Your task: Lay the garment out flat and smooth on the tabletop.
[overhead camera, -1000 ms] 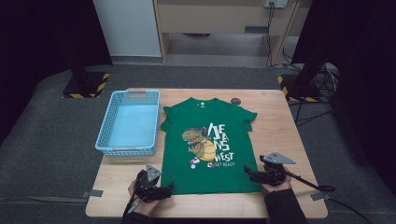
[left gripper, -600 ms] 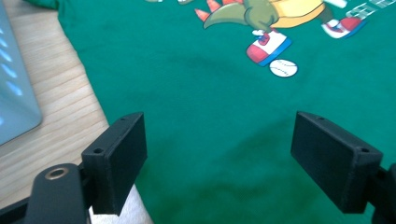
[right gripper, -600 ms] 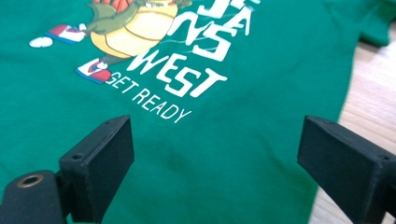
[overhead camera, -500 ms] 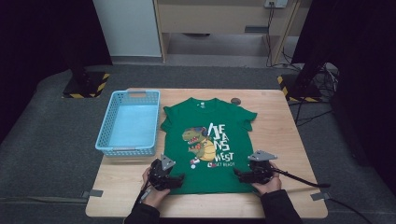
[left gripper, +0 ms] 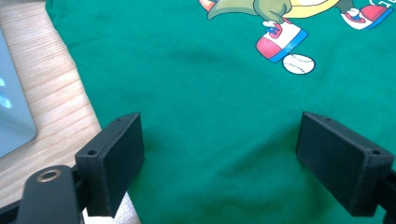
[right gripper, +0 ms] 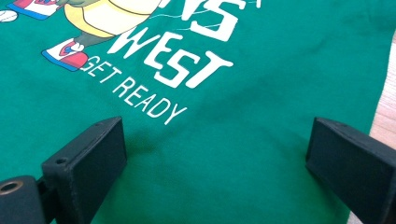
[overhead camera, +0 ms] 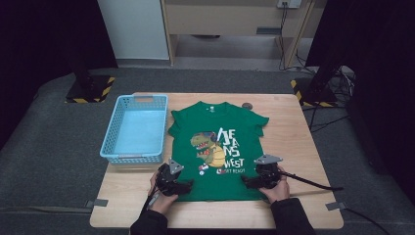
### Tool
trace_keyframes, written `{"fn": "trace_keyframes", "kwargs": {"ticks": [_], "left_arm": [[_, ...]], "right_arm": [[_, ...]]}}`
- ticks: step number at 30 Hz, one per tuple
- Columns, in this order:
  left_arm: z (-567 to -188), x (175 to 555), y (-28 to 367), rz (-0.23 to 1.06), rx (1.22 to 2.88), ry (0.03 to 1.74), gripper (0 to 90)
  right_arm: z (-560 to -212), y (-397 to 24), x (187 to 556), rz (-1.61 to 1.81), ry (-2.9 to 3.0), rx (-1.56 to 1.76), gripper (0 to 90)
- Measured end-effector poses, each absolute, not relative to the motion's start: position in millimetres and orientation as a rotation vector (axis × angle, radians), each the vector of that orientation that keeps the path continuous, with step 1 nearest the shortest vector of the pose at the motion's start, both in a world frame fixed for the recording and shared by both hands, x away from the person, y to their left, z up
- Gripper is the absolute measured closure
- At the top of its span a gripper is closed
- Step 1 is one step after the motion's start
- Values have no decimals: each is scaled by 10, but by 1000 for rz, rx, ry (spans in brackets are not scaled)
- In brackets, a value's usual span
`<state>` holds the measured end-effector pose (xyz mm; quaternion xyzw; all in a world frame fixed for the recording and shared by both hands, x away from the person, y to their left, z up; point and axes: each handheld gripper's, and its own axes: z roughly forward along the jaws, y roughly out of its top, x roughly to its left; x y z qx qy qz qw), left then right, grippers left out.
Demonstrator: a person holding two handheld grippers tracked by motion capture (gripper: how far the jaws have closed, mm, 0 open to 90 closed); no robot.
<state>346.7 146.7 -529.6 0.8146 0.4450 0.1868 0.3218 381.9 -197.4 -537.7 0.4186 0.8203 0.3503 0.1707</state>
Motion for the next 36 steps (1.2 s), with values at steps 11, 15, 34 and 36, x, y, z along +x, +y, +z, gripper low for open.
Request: {"fn": "trace_keyframes", "kwargs": {"ticks": [11,15,34,36], "left_arm": [[-5193,3329,1557,539,2104,1170,145],[-5193,3252,1647,540,2078,1172,136],[-5160,3109,1911,590,2006,1193,110],[-5169,3105,1944,591,2006,1201,111]], "right_arm": [[-5292,-1991,3704,1005,2295,1201,27],[-5234,-2029,3630,1021,2270,1200,19],[-5184,-2214,3486,1064,2204,1237,12],[-5182,-2236,3484,1064,2200,1246,9]]}}
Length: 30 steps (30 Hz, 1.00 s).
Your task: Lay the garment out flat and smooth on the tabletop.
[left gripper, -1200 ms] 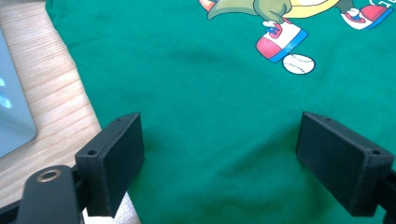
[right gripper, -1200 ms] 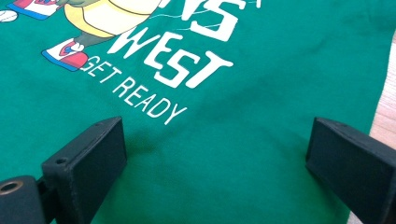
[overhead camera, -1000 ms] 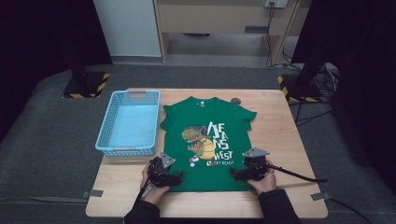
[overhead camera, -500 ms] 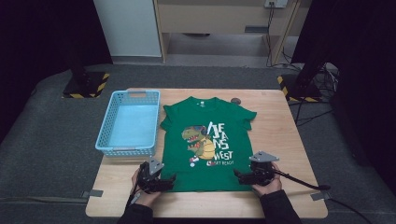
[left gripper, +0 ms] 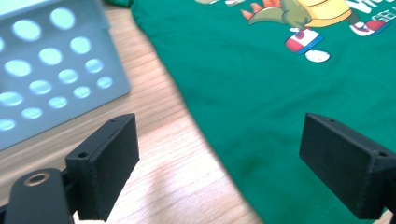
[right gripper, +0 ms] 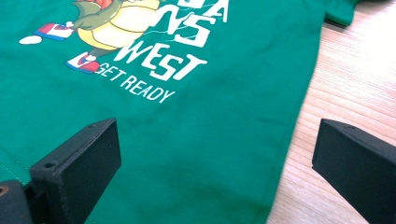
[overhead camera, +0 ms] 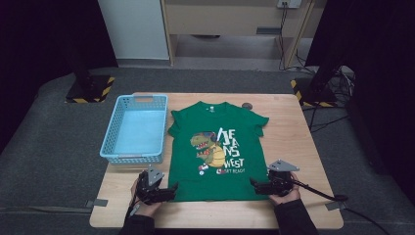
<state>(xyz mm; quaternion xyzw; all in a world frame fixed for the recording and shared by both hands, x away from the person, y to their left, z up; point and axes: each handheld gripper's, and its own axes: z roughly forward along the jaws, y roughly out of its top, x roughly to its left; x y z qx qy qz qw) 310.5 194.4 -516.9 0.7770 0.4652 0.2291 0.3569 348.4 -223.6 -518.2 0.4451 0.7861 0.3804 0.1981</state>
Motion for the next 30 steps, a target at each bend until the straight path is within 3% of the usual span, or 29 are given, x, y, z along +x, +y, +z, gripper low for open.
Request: {"fn": "trace_keyframes", "kwargs": {"ticks": [30], "left_arm": [[-5183,3046,2308,621,1951,1282,84]], "right_arm": [[-5176,-2479,3514,1055,2147,1306,4]]}}
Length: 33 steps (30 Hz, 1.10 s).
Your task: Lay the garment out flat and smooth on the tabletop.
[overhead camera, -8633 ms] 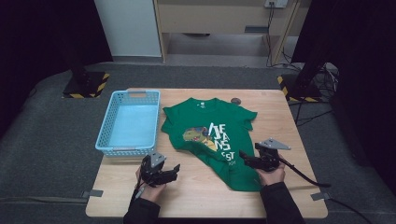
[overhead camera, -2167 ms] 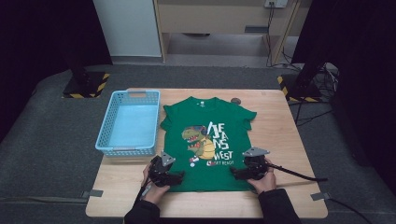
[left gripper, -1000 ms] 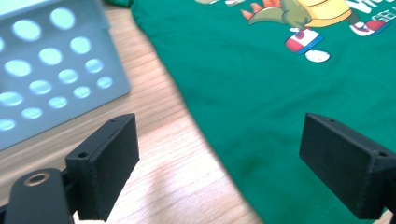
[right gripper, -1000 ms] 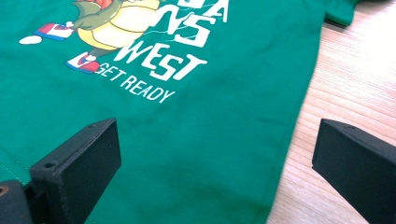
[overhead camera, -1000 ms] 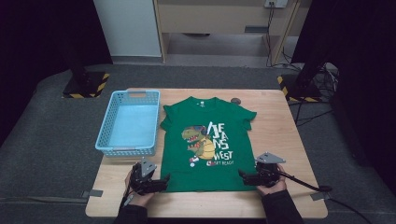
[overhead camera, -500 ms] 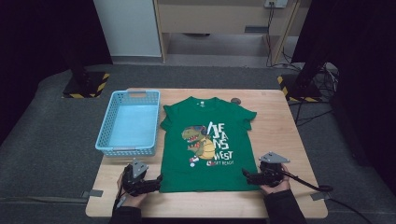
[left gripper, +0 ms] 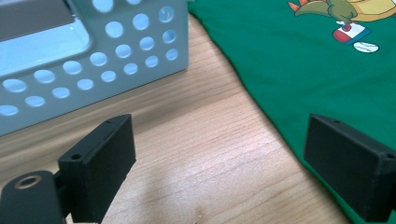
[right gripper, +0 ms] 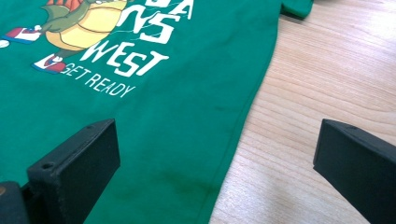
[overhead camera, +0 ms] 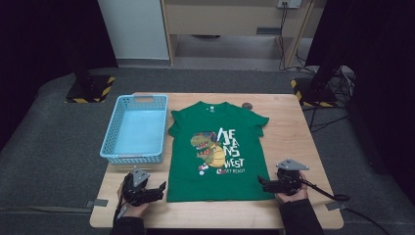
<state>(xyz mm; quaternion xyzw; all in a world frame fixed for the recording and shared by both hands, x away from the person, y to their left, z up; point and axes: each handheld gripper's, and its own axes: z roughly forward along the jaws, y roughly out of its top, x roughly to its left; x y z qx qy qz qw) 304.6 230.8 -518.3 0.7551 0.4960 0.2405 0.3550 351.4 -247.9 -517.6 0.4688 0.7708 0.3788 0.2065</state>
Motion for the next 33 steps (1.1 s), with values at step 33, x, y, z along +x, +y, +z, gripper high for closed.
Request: {"fn": "trace_keyframes", "kwargs": {"ticks": [33], "left_arm": [[-5205,3040,2613,644,1913,1371,78]], "right_arm": [[-5205,-2731,3564,1047,2096,1387,4]]}}
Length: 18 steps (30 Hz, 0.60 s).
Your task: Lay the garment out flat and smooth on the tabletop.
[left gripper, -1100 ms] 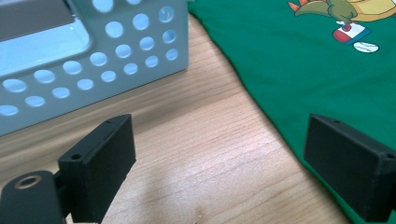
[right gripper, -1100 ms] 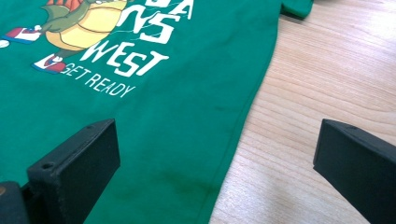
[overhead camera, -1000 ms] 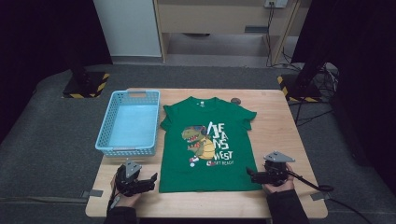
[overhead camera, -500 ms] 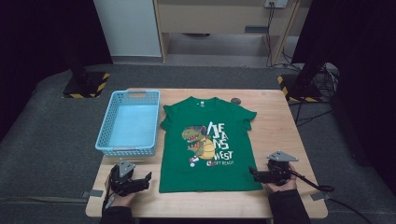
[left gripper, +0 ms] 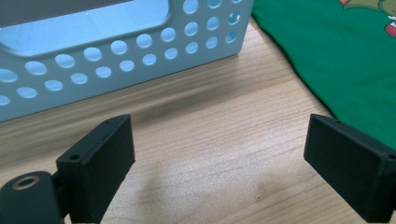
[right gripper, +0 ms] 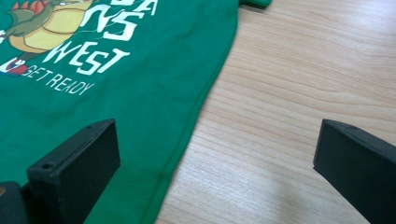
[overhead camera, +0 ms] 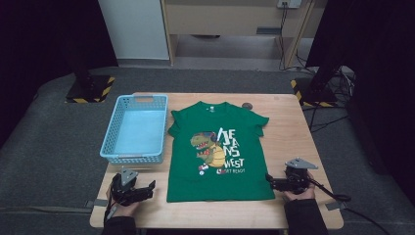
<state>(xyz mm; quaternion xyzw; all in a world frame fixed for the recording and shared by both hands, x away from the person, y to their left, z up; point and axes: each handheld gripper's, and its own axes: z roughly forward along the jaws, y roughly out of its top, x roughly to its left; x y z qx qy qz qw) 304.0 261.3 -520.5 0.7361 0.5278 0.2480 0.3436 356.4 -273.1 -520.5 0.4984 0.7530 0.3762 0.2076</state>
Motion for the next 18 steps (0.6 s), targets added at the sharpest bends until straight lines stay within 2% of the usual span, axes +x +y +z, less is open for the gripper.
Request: {"fn": "trace_keyframes", "kwargs": {"ticks": [18], "left_arm": [[-5217,3028,2761,664,1882,1414,78]], "right_arm": [[-5230,-2885,3589,1035,2073,1437,3]]}}
